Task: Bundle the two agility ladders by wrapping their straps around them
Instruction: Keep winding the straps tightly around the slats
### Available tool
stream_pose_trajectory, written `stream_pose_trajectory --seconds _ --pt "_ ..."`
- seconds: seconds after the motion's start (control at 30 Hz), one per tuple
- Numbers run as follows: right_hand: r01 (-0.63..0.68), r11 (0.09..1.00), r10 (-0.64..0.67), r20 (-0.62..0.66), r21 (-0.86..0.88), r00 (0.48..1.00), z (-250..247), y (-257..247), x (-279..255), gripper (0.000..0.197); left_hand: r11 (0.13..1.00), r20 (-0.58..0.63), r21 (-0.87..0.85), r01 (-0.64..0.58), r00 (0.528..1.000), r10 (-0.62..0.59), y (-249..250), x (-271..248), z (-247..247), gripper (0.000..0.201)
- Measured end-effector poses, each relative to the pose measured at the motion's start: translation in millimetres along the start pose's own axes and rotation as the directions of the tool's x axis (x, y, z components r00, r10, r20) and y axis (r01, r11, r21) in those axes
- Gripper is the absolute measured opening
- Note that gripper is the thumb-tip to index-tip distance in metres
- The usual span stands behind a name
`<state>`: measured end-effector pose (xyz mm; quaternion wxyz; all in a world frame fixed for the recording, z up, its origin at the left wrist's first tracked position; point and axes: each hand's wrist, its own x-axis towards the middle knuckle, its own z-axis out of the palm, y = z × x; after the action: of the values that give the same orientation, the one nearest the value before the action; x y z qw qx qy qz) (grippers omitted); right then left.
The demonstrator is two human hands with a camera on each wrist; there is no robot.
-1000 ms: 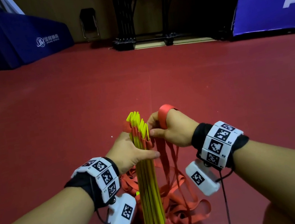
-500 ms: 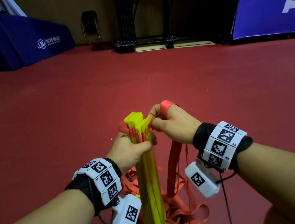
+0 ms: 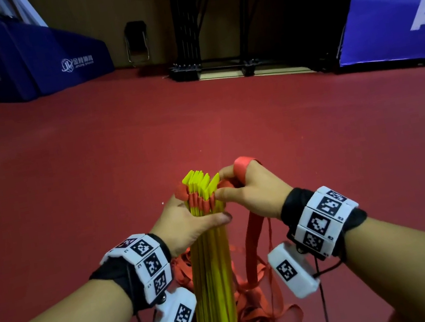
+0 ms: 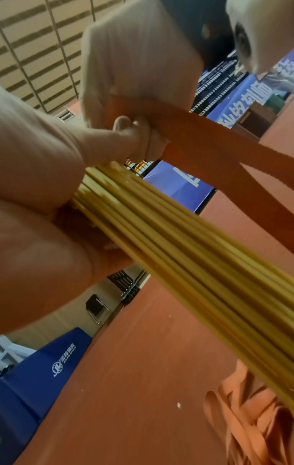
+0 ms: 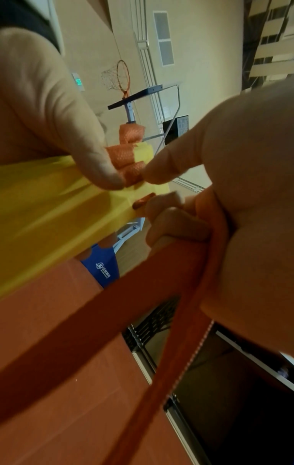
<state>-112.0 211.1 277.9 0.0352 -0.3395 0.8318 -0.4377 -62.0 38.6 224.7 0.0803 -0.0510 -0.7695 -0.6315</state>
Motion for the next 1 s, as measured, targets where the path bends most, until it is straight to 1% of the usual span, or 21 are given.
stream_pose_trajectory --seconds 0.1,0.2,0.33,0.43,0.5,0.57,0.63,0.73,0.77,0.83,0.87,0.93,1.0 --pt "0.0 1.0 0.0 0.034 0.01 0.999 4.8 -1.9 -0.3 0.025 1.0 0.029 -0.004 -0.012 1.0 0.012 1.3 -1.0 0.6 0.064" --pt "0.018 1.0 -0.02 0.076 0.024 0.997 1.7 -1.6 -0.5 0.014 0.999 0.04 -0.021 -0.036 0.999 0.037 3.6 -1.7 1.9 0.054" --pt "0.061 0.997 -0.058 0.075 -0.043 0.995 1.4 2.0 -0.4 0.02 0.998 0.017 0.002 -0.065 0.998 0.065 3.1 0.4 2.0 0.043" --pt "0.06 0.984 -0.059 0.011 -0.167 0.998 -4.1 2.9 -1.3 0.027 0.998 0.023 -0.045 -0.043 0.999 0.044 5.6 2.1 4.9 0.048" --pt "0.048 0.974 -0.064 -0.065 -0.22 0.996 -8.5 2.5 -2.0 0.028 0.998 -0.009 -0.044 -0.044 0.999 0.043 6.0 4.2 7.5 0.048" --pt "0.039 0.974 -0.068 -0.123 -0.225 0.99 -9.0 1.9 -1.4 0.023 0.999 -0.067 -0.034 -0.04 0.997 0.038 4.6 8.1 9.3 0.046" --pt "0.035 0.975 -0.068 -0.142 -0.22 0.988 -7.1 0.5 0.9 0.022 0.991 -0.094 -0.132 0.01 0.995 -0.022 4.0 9.9 11.8 0.051" --pt "0.018 0.991 -0.036 -0.136 -0.132 0.99 -8.9 -1.0 3.1 0.028 0.962 -0.063 -0.252 0.105 0.99 -0.125 7.5 9.7 11.9 0.049" --pt "0.02 0.997 -0.029 -0.117 -0.073 0.993 -10.4 -1.8 2.4 0.026 0.954 -0.041 -0.271 0.125 0.989 -0.141 9.5 8.3 10.2 0.046" --pt "0.056 0.995 -0.051 -0.063 0.078 0.997 -11.4 -3.6 -0.5 0.013 0.937 0.008 -0.318 0.144 0.989 -0.149 15.8 5.0 7.5 0.036" --pt "0.078 0.987 -0.073 -0.042 0.144 0.996 -11.0 -4.7 -1.9 0.012 0.929 0.026 -0.339 0.151 0.988 -0.151 19.2 3.6 6.5 0.036" --pt "0.104 0.964 -0.106 -0.004 0.244 0.994 -9.3 -8.3 -4.3 0.024 0.918 0.054 -0.361 0.168 0.986 -0.159 25.8 1.1 6.5 0.045" --pt "0.107 0.938 -0.131 0.051 0.329 0.99 -5.9 -12.3 -4.8 0.024 0.915 0.059 -0.368 0.164 0.986 -0.153 30.5 -1.6 7.8 0.045"
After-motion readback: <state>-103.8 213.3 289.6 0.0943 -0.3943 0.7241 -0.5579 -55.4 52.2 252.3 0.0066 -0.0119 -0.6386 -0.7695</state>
